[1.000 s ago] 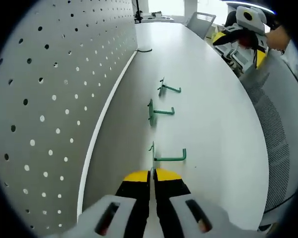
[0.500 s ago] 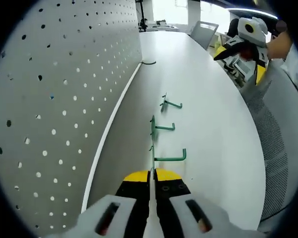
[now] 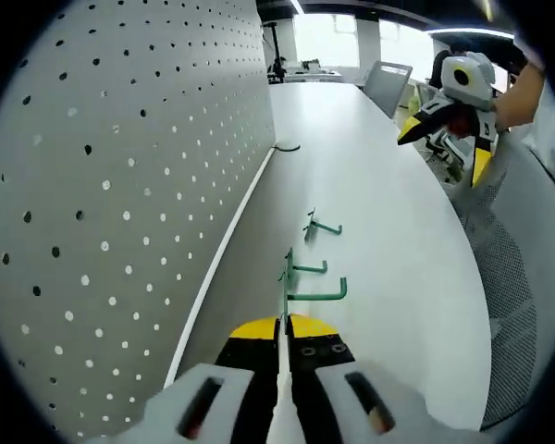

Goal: Insert the hook assembly into the mounting plate slot until the hook locks in place.

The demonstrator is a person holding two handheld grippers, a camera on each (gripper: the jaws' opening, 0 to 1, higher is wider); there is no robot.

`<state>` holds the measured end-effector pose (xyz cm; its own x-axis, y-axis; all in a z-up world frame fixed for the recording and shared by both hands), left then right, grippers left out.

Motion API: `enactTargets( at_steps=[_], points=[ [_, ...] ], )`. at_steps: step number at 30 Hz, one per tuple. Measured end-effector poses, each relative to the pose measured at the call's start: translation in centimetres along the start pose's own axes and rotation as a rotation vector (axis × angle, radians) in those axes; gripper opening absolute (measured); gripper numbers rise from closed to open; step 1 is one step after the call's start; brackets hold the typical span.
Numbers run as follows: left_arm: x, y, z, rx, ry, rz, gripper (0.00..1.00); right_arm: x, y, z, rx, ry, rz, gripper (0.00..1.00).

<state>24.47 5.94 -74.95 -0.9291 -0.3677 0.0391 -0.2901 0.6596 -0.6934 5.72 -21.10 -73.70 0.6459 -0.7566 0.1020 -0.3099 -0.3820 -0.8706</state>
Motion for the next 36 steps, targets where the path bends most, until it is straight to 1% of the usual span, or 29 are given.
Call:
enactTargets(
  at_steps=[7,9,11,16,17,20,26,33,36],
  points=[
    [0.3,-0.4,-0.8,0.050,-0.017,-0.010,0.02,0.0,0.0,0.0,0.000,-0.001,-0.002,0.67],
    [0.4,-0.6,-1.2,0.075,-0.026,-0.005,0.02,0.0,-0.1,0.0,0.001,-0.001,-0.002,0.67],
    [0.5,-0.9,-1.5,0.098,-0.030,-0.018,0.02,-0.1,0.0,0.0,0.001,-0.002,-0.002,0.67],
    [0.8,-0.9,-1.9,0.122,-0.041,-0.027,0.02,-0.1,-0.1,0.0,0.003,-0.006,-0.008,0.67],
    [0.9,-1.0,-2.1,0.138,-0.044,-0.023,0.02,-0.1,-0.1,0.0,0.004,-0.005,-0.007,0.67],
    [1.1,-1.1,-2.4,0.160,-0.046,-0.032,0.02,-0.1,-0.2,0.0,0.009,-0.003,-0.004,0.67],
    [1.6,-1.2,-2.8,0.186,-0.057,-0.047,0.02,0.0,-0.2,0.0,0.013,-0.001,0.002,0.67],
    [2.3,-1.6,-3.6,0.237,-0.073,-0.067,0.02,0.0,-0.2,0.0,0.018,0.003,0.006,0.67],
    [2.6,-1.9,-4.1,0.259,-0.093,-0.050,0.02,0.0,-0.3,-0.1,0.021,0.002,0.007,0.67]
  ],
)
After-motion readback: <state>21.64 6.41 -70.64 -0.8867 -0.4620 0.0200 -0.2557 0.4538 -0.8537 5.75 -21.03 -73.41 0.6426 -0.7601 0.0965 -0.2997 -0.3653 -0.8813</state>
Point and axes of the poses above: the point that each gripper's makers call its tool centre point, and the gripper's own axes: z roughly forward along the fingers, x roughly to its right, y roughly out of its underside, the point moved 10 cm from there along -z, roughly backward along the fingers, and after that the axes turned 12 degrees about -z, right-handed, at the moved point
